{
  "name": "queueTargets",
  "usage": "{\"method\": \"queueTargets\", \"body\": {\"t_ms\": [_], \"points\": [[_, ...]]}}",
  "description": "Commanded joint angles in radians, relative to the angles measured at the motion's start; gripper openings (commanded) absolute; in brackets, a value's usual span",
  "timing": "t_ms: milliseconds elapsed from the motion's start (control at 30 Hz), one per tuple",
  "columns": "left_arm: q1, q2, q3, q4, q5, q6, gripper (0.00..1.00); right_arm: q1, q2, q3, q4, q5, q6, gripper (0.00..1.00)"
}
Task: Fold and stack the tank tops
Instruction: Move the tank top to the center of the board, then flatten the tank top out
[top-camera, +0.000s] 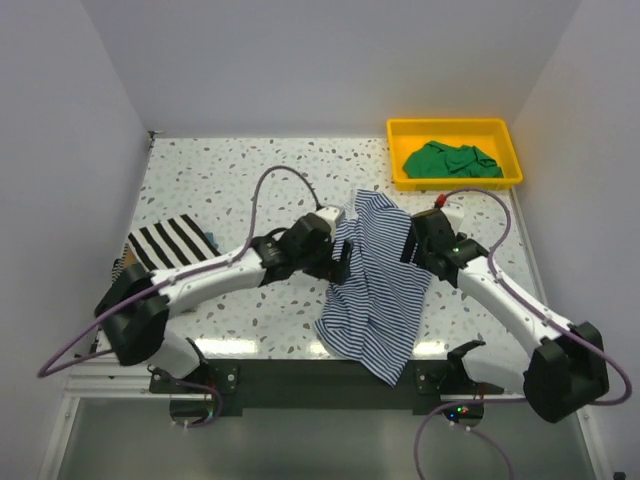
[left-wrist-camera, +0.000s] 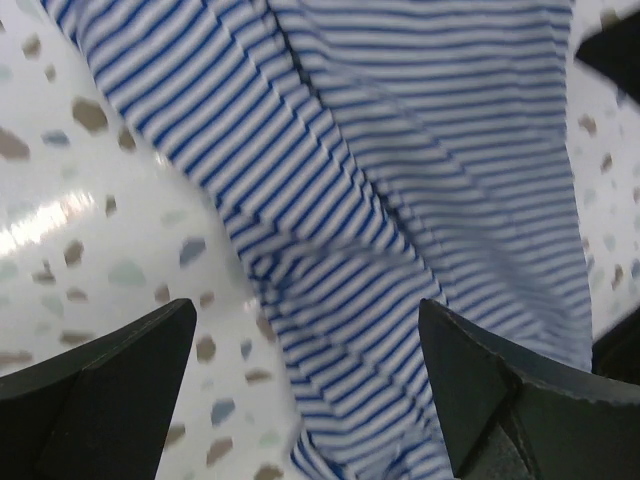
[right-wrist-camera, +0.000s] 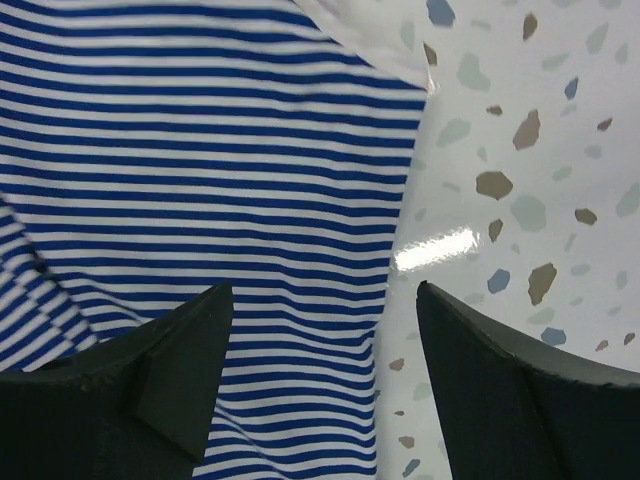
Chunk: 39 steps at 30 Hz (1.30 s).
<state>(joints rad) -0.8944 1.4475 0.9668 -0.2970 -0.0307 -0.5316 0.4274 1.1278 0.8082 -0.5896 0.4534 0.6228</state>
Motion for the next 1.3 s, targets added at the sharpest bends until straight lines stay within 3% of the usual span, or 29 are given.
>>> {"method": "queueTargets", "body": {"t_ms": [0,67,233,400,500,533,567,600,633,667,700,733,800,967,1100,1200,1267], "points": [[0.035,0.201,0.223,0.022,-0.216,-0.004,0.98,-0.088,0.097,-0.014,0.1,-0.014,0.049,0.77],[0.069,0.317,0.28,0.045,-0.233,-0.022,0.97,-0.116,0.16,0.002,0.138,-0.056,0.041,0.75],[0.181,0.519,0.371,0.136,-0.128,-0.001,0.94,-0.17,0.312,0.02,0.215,-0.053,0.022,0.75],[0.206,0.583,0.437,0.165,-0.159,0.038,0.91,-0.197,0.408,0.042,0.258,-0.058,0.012,0.68],[0.221,0.613,0.461,0.161,-0.156,0.044,0.83,-0.203,0.446,0.058,0.272,-0.058,0.009,0.48],[0.232,0.622,0.472,0.141,-0.161,0.044,0.79,-0.203,0.452,0.062,0.275,-0.058,0.008,0.33],[0.238,0.635,0.49,0.131,-0.169,0.045,0.68,-0.203,0.464,0.075,0.28,-0.056,0.005,0.25],[0.253,0.643,0.497,0.119,-0.181,0.041,0.61,-0.203,0.471,0.086,0.278,-0.053,-0.003,0.11],[0.264,0.646,0.501,0.116,-0.192,0.035,0.52,-0.203,0.478,0.098,0.277,-0.045,-0.009,0.05],[0.276,0.646,0.5,0.122,-0.181,0.033,0.36,-0.203,0.486,0.124,0.271,-0.041,-0.017,0.0],[0.302,0.649,0.503,0.127,-0.17,0.033,0.27,-0.203,0.501,0.141,0.267,-0.035,-0.032,0.0],[0.316,0.654,0.513,0.124,-0.158,0.027,0.11,-0.203,0.507,0.155,0.264,-0.035,-0.041,0.0],[0.356,0.662,0.529,0.111,-0.15,0.018,0.0,-0.203,0.515,0.193,0.263,-0.032,-0.061,0.0],[0.468,0.637,0.544,0.088,-0.192,-0.008,0.0,-0.2,0.501,0.284,0.254,-0.038,-0.11,0.0],[0.609,0.659,0.61,0.059,-0.144,-0.031,0.0,-0.194,0.538,0.385,0.251,-0.018,-0.182,0.0],[0.653,0.672,0.656,0.045,-0.072,-0.038,0.0,-0.196,0.615,0.482,0.226,0.042,-0.213,0.0],[0.65,0.639,0.656,0.042,-0.067,-0.03,0.24,-0.199,0.662,0.54,0.202,0.06,-0.222,0.0]]}}
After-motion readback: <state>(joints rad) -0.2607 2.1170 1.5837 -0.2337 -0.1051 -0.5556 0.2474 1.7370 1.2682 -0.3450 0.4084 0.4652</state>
